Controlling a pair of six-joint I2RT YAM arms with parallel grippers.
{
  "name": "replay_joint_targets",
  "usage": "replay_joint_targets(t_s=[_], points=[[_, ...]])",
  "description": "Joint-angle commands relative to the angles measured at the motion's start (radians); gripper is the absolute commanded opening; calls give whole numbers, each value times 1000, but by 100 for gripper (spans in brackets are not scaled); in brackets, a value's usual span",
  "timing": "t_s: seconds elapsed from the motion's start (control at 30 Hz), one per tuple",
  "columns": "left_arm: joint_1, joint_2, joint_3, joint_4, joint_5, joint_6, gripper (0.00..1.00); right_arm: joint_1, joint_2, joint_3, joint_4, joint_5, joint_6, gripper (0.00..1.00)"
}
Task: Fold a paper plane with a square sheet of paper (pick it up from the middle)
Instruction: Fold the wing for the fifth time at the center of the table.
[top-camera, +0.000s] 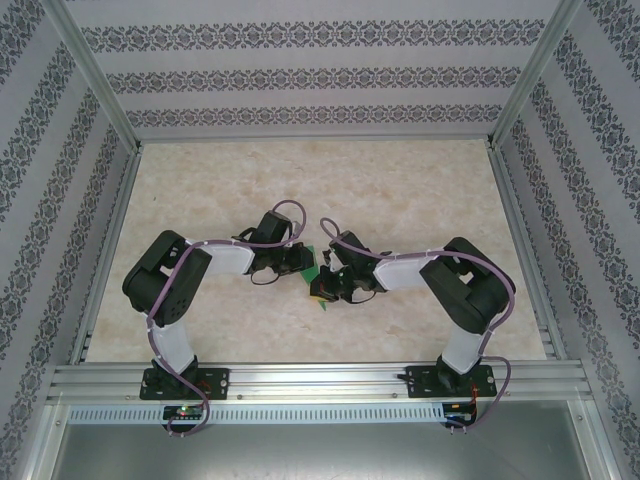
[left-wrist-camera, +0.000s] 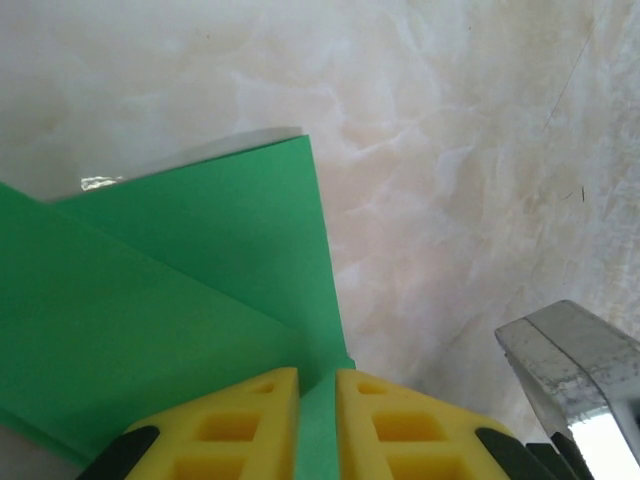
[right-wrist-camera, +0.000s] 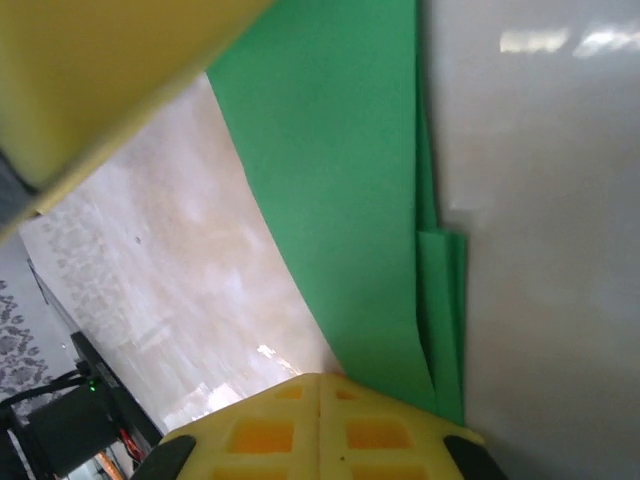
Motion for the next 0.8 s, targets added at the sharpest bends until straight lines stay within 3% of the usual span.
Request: replay_joint_targets(t_s=[0.0, 0.3, 0.47, 0.77], points=[[-1, 12, 27, -116, -34, 60, 21, -3, 30, -51, -35, 46, -35, 5], [28, -128, 122, -231, -21, 89, 31, -3, 41, -107, 77, 4, 21, 4], [27, -141, 39, -124, 52, 27, 27, -3, 78, -86, 100, 8, 42, 4], [39, -64, -23, -16, -9, 10, 24, 2, 74, -124, 109, 13, 49, 4]])
